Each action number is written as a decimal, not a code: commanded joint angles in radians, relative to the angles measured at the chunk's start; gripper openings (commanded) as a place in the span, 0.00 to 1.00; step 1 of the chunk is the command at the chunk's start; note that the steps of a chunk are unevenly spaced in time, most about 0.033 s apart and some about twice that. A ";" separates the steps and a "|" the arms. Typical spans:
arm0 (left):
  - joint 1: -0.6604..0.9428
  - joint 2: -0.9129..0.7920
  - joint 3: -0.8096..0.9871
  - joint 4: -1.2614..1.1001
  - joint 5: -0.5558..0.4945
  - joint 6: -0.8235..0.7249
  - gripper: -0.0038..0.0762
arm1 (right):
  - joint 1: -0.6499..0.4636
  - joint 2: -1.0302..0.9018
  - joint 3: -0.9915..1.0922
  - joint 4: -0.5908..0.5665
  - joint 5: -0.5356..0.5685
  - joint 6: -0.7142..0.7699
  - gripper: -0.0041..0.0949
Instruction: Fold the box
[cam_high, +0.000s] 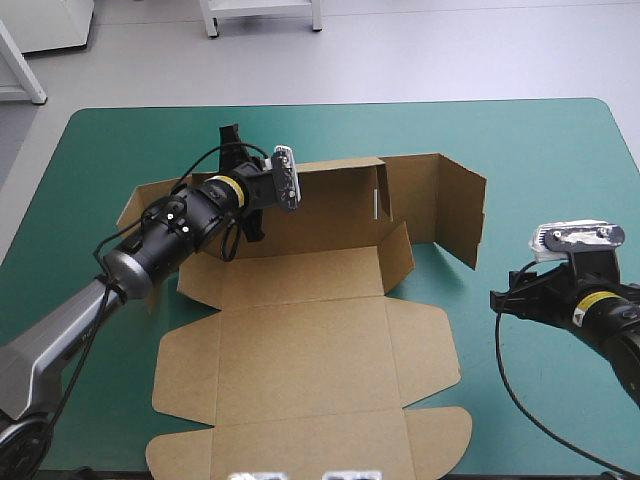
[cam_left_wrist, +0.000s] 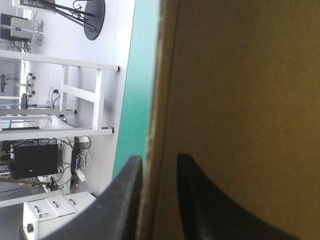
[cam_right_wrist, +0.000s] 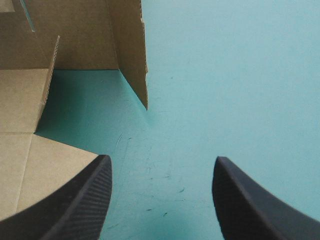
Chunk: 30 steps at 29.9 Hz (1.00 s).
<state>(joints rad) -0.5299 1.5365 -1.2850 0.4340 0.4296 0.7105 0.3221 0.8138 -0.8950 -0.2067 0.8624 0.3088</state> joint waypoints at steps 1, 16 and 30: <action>-0.019 -0.049 0.047 0.024 -0.069 -0.167 0.04 | -0.004 -0.002 -0.058 -0.020 -0.049 0.007 0.60; -0.020 -0.113 0.204 0.282 -0.252 -0.368 0.04 | -0.004 0.189 -0.228 -0.009 -0.039 -0.004 0.51; -0.032 -0.116 0.263 0.771 -0.240 -0.834 0.04 | -0.038 0.667 -0.853 0.101 0.069 -0.179 0.51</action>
<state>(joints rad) -0.5443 1.4461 -1.0101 1.1348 0.1700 -0.0312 0.3162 1.4023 -1.5981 -0.1412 0.9504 0.1788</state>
